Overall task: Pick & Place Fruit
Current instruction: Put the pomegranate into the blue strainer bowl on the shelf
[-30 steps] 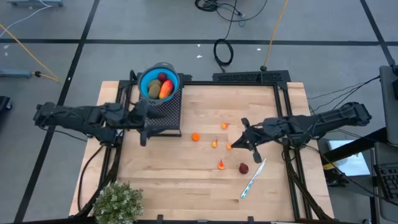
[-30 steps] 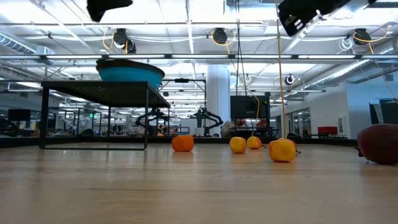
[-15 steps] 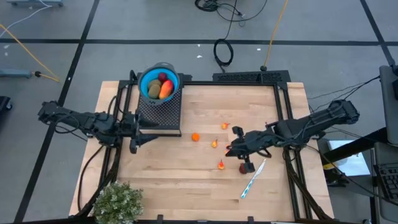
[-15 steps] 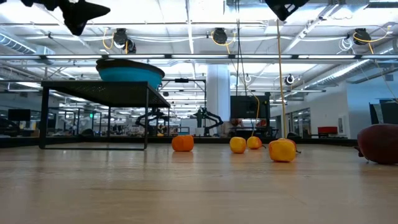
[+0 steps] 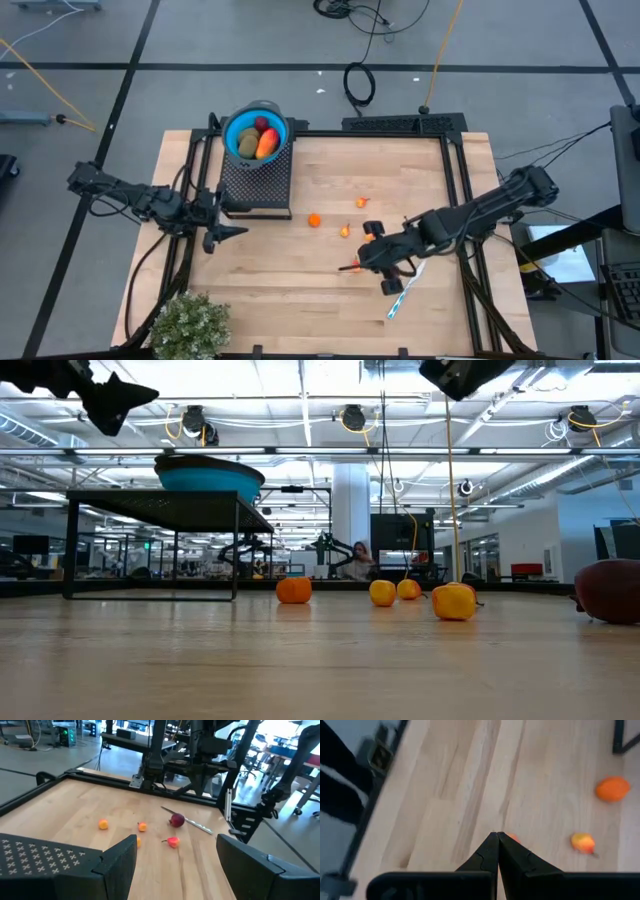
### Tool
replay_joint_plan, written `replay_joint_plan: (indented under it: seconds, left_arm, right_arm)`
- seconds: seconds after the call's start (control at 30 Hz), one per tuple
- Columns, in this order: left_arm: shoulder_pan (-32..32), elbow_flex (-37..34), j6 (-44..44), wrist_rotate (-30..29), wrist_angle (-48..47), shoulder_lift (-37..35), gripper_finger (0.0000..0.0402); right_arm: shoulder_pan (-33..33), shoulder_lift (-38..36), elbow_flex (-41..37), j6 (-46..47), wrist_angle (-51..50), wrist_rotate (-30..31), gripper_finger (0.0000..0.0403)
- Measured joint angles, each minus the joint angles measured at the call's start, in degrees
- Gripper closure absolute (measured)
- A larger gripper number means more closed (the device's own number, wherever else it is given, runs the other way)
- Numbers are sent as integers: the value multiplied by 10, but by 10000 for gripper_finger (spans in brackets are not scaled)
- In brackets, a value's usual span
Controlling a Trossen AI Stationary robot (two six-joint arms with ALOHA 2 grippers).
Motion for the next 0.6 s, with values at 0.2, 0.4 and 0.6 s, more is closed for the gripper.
replay_joint_plan:
  seconds: [0.2,0.4,0.6]
  left_arm:
    - [0,-25,0,10,0,-27,128]
    - [1,-29,27,10,-3,-49,128]
    - [1,-29,14,11,-7,-54,128]
  right_arm:
    - [3,11,12,-7,-59,-26,403]
    - [2,8,12,-65,-146,-35,403]
    - [2,8,12,-153,-178,-47,403]
